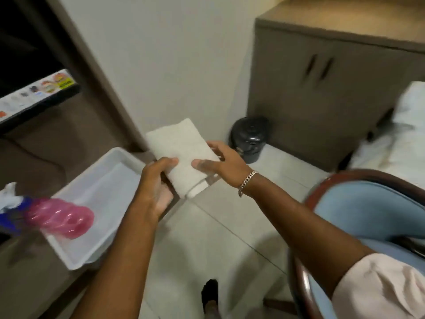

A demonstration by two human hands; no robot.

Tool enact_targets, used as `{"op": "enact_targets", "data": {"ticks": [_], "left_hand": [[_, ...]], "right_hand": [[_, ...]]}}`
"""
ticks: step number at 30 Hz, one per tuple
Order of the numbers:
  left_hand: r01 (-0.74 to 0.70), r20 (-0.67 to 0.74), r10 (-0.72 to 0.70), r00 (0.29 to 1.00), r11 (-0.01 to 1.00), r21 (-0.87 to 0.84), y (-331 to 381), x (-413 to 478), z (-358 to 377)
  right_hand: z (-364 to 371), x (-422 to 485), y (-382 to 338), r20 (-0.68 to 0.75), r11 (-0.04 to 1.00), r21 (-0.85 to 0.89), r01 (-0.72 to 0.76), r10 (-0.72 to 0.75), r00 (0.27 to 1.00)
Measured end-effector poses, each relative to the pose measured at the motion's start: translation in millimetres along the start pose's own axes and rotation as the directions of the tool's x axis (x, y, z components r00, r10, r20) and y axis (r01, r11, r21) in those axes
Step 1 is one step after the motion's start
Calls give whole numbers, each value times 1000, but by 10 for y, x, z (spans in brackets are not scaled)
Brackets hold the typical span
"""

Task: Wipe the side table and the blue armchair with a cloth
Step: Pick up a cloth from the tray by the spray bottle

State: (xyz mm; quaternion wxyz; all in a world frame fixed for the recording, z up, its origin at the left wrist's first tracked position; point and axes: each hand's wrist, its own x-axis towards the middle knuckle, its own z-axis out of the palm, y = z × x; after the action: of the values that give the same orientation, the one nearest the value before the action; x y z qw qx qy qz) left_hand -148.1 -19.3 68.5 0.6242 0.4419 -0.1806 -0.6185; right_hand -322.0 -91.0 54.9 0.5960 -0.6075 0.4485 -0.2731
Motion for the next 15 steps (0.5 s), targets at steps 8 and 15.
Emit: {"op": "enact_targets", "data": {"ticks": [8,15], "left_hand": [[329,268,-368,890,927,181,-2066,-863,1572],[483,352,-636,687,761,432,-3820,-1452,2703]], "right_hand": [[-1967,-2293,1100,-154,878,392,-274,356,922],[-2809,-4099,2054,-578,788,608,-97,523,627]]}}
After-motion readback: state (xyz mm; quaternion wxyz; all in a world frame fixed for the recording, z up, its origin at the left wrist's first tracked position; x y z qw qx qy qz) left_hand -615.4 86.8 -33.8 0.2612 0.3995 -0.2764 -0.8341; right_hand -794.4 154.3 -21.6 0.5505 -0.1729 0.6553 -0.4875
